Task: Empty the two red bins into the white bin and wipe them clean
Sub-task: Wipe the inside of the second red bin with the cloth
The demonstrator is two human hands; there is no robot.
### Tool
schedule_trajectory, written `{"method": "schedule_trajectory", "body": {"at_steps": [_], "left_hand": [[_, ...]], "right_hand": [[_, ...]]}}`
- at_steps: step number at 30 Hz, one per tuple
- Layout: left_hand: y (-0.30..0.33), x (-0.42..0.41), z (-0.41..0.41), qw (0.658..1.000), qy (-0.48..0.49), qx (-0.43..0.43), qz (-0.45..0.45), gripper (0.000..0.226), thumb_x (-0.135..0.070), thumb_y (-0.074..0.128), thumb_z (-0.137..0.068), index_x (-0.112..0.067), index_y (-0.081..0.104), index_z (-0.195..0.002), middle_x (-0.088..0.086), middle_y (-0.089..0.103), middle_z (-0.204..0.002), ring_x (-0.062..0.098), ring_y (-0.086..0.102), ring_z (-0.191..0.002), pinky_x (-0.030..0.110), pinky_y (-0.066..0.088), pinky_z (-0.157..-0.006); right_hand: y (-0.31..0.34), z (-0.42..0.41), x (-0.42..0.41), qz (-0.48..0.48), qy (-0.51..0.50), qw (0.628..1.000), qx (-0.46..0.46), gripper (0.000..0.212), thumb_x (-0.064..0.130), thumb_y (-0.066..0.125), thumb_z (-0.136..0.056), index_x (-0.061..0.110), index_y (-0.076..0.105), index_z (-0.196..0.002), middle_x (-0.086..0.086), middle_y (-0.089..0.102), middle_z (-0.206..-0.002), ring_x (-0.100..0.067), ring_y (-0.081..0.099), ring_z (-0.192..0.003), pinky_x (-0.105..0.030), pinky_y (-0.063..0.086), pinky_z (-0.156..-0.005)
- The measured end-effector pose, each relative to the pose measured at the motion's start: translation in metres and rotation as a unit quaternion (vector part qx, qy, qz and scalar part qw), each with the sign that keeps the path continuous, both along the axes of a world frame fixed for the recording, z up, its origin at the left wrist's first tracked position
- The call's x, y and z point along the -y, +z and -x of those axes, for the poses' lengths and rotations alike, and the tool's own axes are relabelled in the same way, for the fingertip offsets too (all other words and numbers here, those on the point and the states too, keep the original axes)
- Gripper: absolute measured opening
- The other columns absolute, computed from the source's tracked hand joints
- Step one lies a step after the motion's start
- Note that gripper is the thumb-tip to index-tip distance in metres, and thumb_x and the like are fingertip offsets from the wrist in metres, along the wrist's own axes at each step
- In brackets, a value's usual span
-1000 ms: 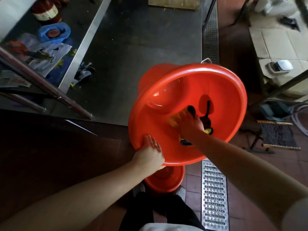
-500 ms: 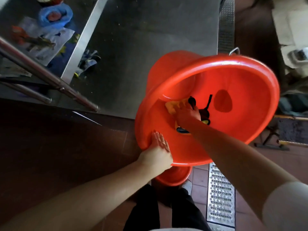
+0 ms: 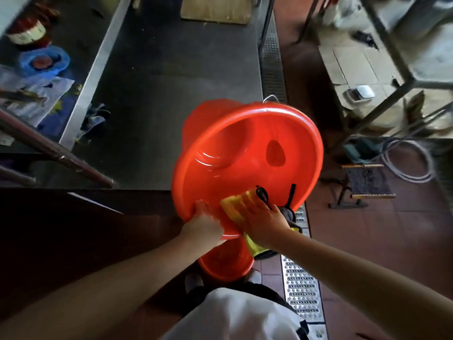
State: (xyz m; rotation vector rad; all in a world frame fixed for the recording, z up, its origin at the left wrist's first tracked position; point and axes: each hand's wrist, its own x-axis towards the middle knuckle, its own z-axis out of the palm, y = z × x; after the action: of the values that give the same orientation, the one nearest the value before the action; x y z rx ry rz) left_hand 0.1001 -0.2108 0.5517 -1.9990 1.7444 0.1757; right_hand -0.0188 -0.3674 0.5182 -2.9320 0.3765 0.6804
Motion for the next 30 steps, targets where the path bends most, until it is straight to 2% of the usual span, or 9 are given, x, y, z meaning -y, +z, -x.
{"method": "schedule_trajectory", "body": {"at_steps": [4,12,15,17,19,21,26,28,30], "left_hand": [[0.009,0.004,0.001,1.0,0.0,-0.014,-0.025,0.059,-0.038,0.033,-0.102,0.009,0.047,-0.135,0.04,0.042,-0.138,0.058,0.037,-0.129,0.069,0.022,-0.107],[0.008,0.007,0.011,0.997,0.004,0.027,-0.078,0.057,-0.024,0.036,-0.102,0.022,0.034,-0.136,0.051,0.034,-0.134,0.067,0.037,-0.122,0.073,0.03,-0.101],[0.006,0.006,0.013,0.987,0.041,0.069,-0.137,0.064,-0.041,0.045,-0.094,0.013,0.056,-0.126,0.042,0.053,-0.123,0.059,0.054,-0.111,0.063,0.046,-0.093],[0.005,0.002,0.015,0.989,0.041,0.091,-0.108,0.061,-0.05,0.052,-0.085,0.001,0.069,-0.115,0.029,0.067,-0.111,0.046,0.066,-0.101,0.053,0.055,-0.086],[-0.002,0.0,0.017,0.993,0.026,0.098,-0.065,0.054,-0.039,0.041,-0.088,-0.001,0.07,-0.114,0.025,0.069,-0.11,0.043,0.068,-0.1,0.05,0.056,-0.085],[-0.004,0.002,0.017,0.993,0.023,0.111,-0.038,0.056,-0.025,0.027,-0.086,-0.002,0.071,-0.112,0.024,0.07,-0.109,0.042,0.068,-0.099,0.049,0.056,-0.084],[-0.001,0.006,0.014,0.994,0.033,0.094,-0.044,0.068,-0.057,0.051,-0.085,0.001,0.067,-0.117,0.028,0.067,-0.113,0.043,0.067,-0.103,0.051,0.054,-0.089],[0.0,0.006,0.012,0.995,0.029,0.083,-0.041,0.067,-0.052,0.045,-0.09,0.004,0.062,-0.124,0.032,0.062,-0.121,0.047,0.062,-0.11,0.055,0.05,-0.095],[0.003,0.008,0.008,0.997,0.022,0.067,-0.031,0.064,-0.045,0.043,-0.094,0.007,0.057,-0.128,0.035,0.056,-0.128,0.05,0.056,-0.116,0.059,0.042,-0.099]], "right_hand": [[-0.006,-0.007,0.006,-0.003,0.005,1.0,-0.026,0.059,0.039,0.031,-0.105,0.034,0.006,-0.159,0.002,0.006,-0.168,-0.028,0.0,-0.154,-0.056,0.026,-0.115],[-0.038,-0.066,0.023,0.012,-0.001,0.999,-0.042,0.059,0.033,0.029,-0.107,0.03,0.003,-0.16,0.002,0.002,-0.167,-0.026,-0.002,-0.154,-0.056,0.027,-0.113],[-0.058,-0.098,0.034,0.014,-0.009,0.999,-0.04,0.056,0.028,0.023,-0.107,0.03,0.005,-0.16,0.0,0.003,-0.167,-0.026,-0.001,-0.154,-0.052,0.024,-0.113],[-0.07,-0.119,0.042,0.012,-0.007,0.999,-0.04,0.055,0.027,0.019,-0.107,0.03,0.005,-0.16,0.0,0.006,-0.167,-0.025,0.0,-0.154,-0.051,0.015,-0.119],[-0.081,-0.136,0.05,0.011,-0.006,0.999,-0.033,0.054,0.029,0.018,-0.106,0.029,0.009,-0.16,0.0,0.01,-0.166,-0.025,0.002,-0.153,-0.051,0.009,-0.121],[-0.089,-0.148,0.056,-0.003,-0.024,1.0,-0.02,0.052,0.032,0.022,-0.106,0.03,0.015,-0.158,0.001,0.014,-0.165,-0.024,0.005,-0.153,-0.049,0.012,-0.119],[-0.085,-0.153,0.056,0.007,-0.016,0.999,-0.031,0.053,0.036,0.034,-0.103,0.032,0.024,-0.155,0.002,0.022,-0.161,-0.024,0.014,-0.149,-0.048,0.019,-0.114],[-0.07,-0.137,0.051,-0.006,-0.019,1.0,-0.012,0.051,0.034,0.042,-0.099,0.033,0.032,-0.149,0.0,0.032,-0.154,-0.021,0.023,-0.143,-0.042,0.02,-0.112],[-0.05,-0.111,0.04,-0.006,0.027,0.999,0.019,0.061,0.034,0.044,-0.098,0.036,0.022,-0.154,-0.001,0.028,-0.155,-0.025,0.024,-0.142,-0.046,0.021,-0.112]]}}
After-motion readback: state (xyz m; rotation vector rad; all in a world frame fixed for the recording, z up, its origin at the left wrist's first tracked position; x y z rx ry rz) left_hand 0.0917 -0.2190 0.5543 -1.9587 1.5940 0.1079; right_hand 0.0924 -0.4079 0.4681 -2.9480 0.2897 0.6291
